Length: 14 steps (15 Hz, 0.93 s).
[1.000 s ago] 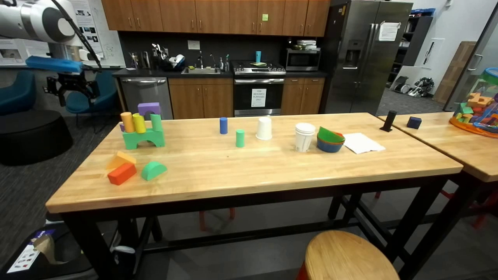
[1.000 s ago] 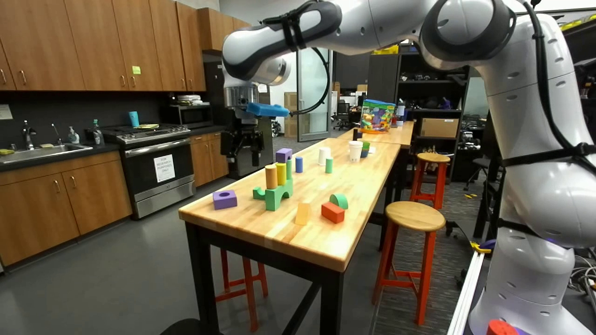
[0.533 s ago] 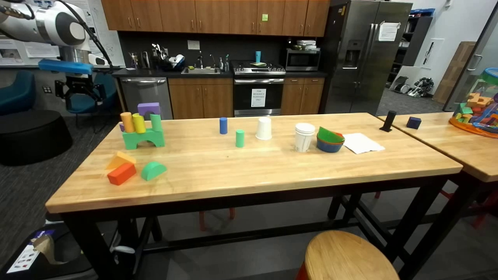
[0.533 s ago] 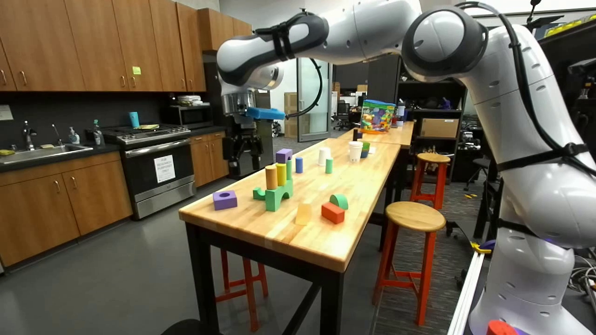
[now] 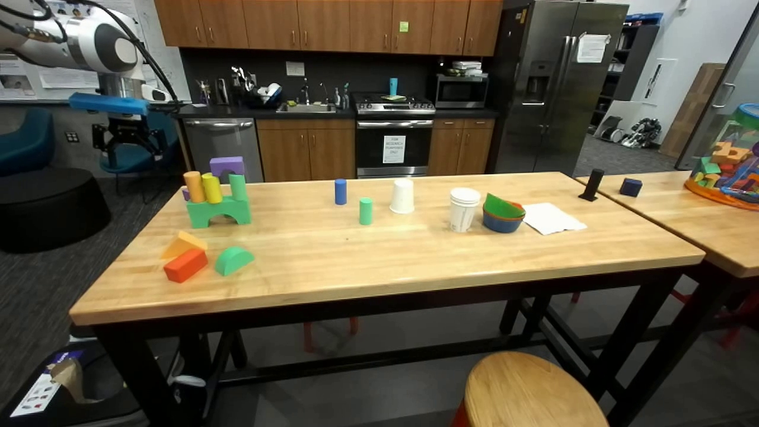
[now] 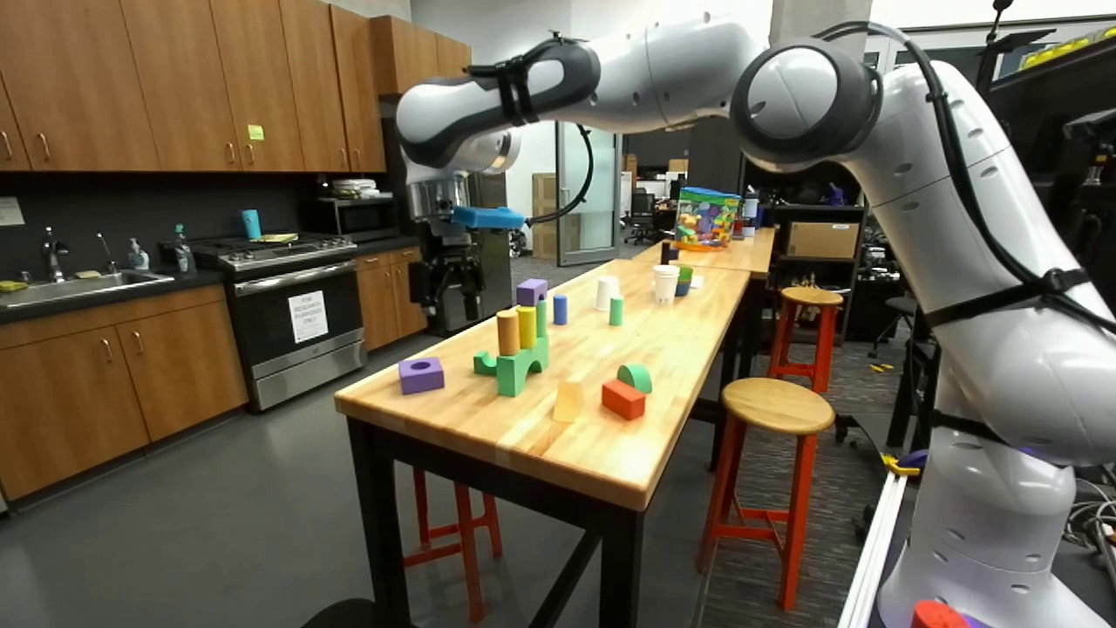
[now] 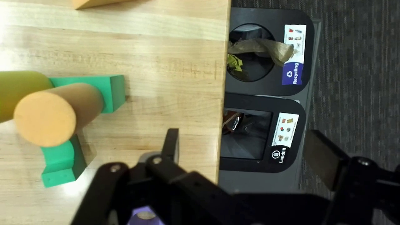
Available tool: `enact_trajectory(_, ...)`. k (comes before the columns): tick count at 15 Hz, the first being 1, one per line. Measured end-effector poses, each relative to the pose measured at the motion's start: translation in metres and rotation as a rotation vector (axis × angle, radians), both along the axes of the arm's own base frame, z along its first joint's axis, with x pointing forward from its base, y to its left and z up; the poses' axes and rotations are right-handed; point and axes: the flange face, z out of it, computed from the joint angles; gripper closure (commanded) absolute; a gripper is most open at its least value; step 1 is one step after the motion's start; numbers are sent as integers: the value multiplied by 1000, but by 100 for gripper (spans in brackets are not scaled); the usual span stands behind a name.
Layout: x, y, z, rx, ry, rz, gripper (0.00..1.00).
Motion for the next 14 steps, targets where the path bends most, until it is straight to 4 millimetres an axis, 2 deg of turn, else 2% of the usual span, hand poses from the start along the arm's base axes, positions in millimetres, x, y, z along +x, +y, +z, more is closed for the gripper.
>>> enact_trajectory(5,12,4,-8,10,-47,-26,0)
enact_trajectory(10,7,25,-2,22,-62,3,0)
enact_trajectory(14,7,25,-2,22,-62,2,0)
